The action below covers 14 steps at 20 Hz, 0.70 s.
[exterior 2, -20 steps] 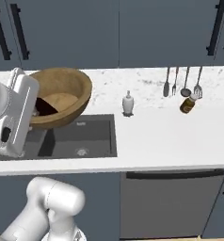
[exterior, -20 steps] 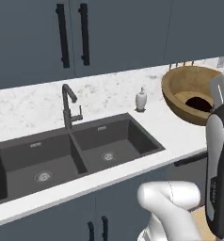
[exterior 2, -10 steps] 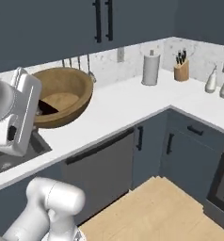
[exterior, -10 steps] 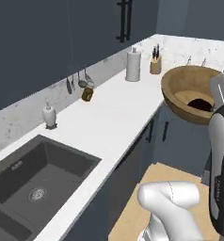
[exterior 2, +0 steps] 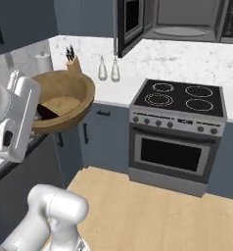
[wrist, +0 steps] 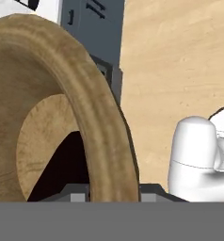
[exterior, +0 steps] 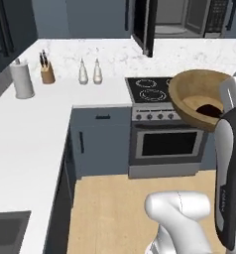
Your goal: Pick the avocado from the sink and place it in the bowl. Then pick the bowl and place it in the microwave. Then close the microwave door and press the start button.
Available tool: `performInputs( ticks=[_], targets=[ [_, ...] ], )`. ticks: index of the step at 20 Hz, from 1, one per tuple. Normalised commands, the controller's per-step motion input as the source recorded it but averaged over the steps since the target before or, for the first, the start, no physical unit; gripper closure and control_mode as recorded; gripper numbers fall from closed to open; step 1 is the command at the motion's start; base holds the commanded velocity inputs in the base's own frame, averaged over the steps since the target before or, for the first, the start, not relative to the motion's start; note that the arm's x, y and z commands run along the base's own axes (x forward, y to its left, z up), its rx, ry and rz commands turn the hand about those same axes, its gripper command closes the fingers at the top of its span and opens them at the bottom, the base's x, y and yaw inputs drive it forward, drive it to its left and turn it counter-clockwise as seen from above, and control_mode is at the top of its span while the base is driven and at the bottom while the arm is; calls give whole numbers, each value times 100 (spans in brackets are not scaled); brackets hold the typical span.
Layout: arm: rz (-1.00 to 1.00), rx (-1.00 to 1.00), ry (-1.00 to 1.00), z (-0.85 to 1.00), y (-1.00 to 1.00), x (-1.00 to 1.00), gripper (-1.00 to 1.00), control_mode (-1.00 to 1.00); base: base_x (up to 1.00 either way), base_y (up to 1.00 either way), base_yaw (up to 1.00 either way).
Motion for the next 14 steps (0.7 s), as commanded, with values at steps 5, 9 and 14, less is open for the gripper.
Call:
performInputs(
  ticks=[5,9,14],
  targets=[
    [0,0,0,0,0,0,100,100,33,-86,-43],
    [0,0,0,0,0,0,100,100,95,-70,-1],
    [0,0,0,0,0,0,100,100,100,-43,10]
  ],
)
